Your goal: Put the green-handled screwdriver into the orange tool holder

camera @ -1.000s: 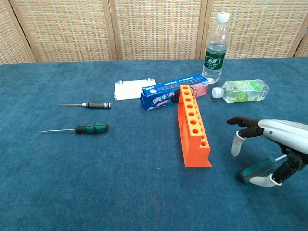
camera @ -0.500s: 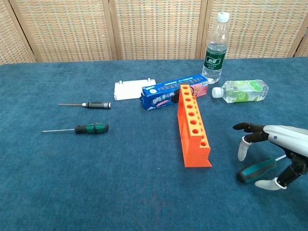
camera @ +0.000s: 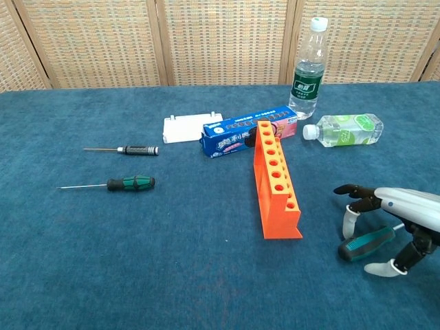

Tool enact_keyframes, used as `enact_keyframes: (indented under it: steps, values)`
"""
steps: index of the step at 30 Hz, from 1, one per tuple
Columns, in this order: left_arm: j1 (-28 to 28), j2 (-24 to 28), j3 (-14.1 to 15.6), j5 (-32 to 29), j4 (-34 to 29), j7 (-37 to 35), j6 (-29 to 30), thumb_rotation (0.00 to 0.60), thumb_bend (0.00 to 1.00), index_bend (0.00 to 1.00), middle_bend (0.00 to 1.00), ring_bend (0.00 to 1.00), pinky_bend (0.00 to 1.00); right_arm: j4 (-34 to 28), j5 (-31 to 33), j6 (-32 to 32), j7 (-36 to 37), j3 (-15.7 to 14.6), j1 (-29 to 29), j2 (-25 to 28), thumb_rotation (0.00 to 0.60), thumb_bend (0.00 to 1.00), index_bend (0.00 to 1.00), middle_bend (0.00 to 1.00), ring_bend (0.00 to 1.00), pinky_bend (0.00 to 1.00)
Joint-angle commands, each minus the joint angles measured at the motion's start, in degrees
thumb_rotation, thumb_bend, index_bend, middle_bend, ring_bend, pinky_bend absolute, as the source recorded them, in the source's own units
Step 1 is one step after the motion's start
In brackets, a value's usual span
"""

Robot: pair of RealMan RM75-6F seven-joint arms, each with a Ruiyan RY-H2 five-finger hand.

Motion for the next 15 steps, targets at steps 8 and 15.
enact_keyframes:
  steps: [8,15]
  values:
    - [0.0,0.0,0.1,0.3,0.1,-0.2,0.1,0.600,0.00,0.00,0.00,0.00,0.00,-0.1,-0.7,1.2,0.5,0.4,0.4,-0.4,0.600,0.20,0.60,0.00,0.00,0.00]
    - [0.0,0.1,0.1,0.3,0.1,-0.4,0.2,0.600,0.00,0.00,0.00,0.00,0.00,-1.7,-1.1,2.0,-0.3,0.6,0.6,0.3,0.600,0.20,0.64,0.01,0.00,0.00]
